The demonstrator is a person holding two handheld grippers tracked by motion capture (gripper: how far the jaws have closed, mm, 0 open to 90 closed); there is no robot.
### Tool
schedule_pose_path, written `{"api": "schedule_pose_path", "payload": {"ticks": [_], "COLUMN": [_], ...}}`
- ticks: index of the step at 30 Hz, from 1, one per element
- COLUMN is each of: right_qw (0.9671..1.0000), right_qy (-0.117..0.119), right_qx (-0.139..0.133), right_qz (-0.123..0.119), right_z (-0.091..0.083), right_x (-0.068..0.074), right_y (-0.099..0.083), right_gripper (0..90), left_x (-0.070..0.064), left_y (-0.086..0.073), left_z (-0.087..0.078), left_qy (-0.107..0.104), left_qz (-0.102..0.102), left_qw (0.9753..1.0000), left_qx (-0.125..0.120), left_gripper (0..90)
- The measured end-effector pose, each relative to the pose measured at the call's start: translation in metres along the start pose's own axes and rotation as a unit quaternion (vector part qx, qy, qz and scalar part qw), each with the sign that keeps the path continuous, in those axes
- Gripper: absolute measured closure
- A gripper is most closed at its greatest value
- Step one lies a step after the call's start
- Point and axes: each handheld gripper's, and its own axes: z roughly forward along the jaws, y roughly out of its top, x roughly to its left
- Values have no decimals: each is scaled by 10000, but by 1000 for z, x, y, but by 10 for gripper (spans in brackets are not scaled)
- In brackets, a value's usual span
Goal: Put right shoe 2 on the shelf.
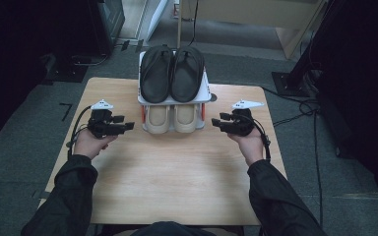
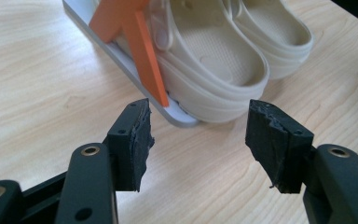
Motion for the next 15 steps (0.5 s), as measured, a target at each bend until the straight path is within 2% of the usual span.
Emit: {"api": "schedule_pose_path", "payload": {"ticks": [4,12,15], "right_qw": [10000,9998,9997], "right_qy": [18,113,151], "right_qx": [66,119,198], "right_qz": [-2,64,41], "right_z": [0,1,1], "right_x": [-1,-2,0], "right_y": [-13,-40,-45], "right_gripper": [500,490,490], "left_x": [-3,-2,-1], "left_y": [-7,-14,-16], "left_z": [-2,-2,0], "left_qy": [-16,-95,-107], "left_qz": [104,55,128], "left_qw": [9999,9999,9998], "left_qx": [-1,-58,-57], "left_gripper": [405,406,412]}}
